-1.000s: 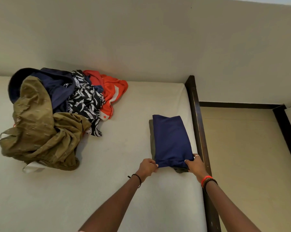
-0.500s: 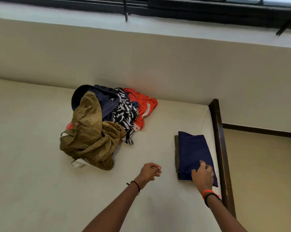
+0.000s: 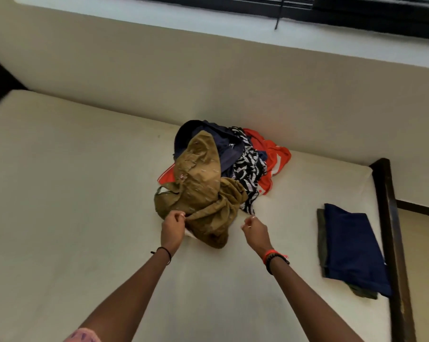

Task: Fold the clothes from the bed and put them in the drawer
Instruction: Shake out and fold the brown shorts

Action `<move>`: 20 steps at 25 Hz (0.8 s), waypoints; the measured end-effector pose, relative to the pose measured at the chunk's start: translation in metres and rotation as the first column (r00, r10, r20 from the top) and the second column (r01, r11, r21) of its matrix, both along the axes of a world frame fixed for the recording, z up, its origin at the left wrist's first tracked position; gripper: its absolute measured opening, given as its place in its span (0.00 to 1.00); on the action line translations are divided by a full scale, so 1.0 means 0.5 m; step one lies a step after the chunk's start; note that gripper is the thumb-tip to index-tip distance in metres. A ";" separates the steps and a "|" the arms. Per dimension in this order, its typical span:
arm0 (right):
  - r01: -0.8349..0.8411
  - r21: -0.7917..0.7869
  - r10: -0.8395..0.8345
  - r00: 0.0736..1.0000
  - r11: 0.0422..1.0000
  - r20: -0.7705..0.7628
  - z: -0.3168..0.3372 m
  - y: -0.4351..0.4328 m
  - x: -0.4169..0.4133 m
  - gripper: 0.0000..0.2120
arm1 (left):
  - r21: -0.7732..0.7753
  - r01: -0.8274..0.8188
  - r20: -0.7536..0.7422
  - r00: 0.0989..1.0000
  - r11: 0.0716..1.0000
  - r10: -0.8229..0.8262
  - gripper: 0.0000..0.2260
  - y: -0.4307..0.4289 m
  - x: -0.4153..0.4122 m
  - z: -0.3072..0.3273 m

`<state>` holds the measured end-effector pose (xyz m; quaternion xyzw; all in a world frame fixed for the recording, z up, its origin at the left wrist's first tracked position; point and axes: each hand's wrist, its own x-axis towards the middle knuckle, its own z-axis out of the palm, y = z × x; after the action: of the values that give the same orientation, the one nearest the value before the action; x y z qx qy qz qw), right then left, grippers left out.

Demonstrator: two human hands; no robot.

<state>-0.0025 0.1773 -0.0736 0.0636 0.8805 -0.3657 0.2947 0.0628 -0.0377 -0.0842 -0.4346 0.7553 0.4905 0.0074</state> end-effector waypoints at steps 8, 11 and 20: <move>0.080 0.001 -0.080 0.994 0.997 0.081 -0.070 -0.206 -0.041 0.15 | -0.345 0.599 0.391 0.792 0.723 -0.469 0.29 -0.222 -0.042 -0.067; 0.078 0.011 -0.078 0.994 0.997 0.077 -0.064 -0.206 -0.039 0.12 | -0.246 0.628 0.340 0.769 0.738 -0.541 0.13 -0.238 -0.050 -0.054; 0.065 -0.014 -0.064 0.996 0.998 0.070 0.094 -0.206 -0.005 0.02 | -0.050 0.535 0.080 0.844 0.843 -0.531 0.10 -0.213 -0.036 0.131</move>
<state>-0.0052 0.0743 -0.0268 0.1021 0.8642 -0.3799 0.3136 0.0448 -0.1441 -0.0185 -0.2230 0.8625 0.4281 0.1518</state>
